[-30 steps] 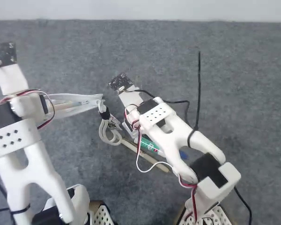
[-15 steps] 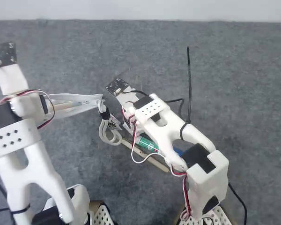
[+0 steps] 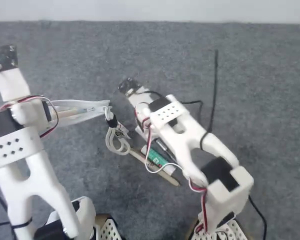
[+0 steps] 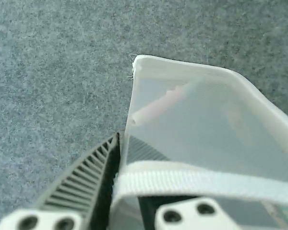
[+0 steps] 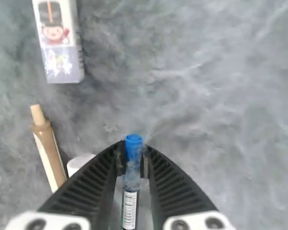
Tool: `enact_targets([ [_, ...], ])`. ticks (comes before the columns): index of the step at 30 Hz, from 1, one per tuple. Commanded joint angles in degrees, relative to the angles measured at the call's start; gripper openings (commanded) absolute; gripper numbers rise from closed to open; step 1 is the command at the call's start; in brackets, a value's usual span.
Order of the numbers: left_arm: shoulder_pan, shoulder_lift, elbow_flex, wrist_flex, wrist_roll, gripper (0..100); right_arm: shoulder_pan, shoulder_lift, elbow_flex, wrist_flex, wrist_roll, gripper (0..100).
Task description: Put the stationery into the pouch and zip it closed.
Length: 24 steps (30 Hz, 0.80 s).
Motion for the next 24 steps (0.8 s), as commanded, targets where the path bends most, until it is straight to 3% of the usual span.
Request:
enact_targets([
  [1, -0.35, -0.53, -0.40, -1.41, 0.62, 1, 2.51, -9.71, -0.88, 1.89, 0.44, 0.6],
  [20, -0.18, -0.53, -0.40, -1.41, 0.88, 1, 2.42, -38.02, 10.46, 2.15, 0.35, 0.6],
  [24, -0.18, -0.53, -0.40, -1.49, 0.88, 1, 2.42, -44.09, 10.46, 2.15, -3.60, 0.6],
])
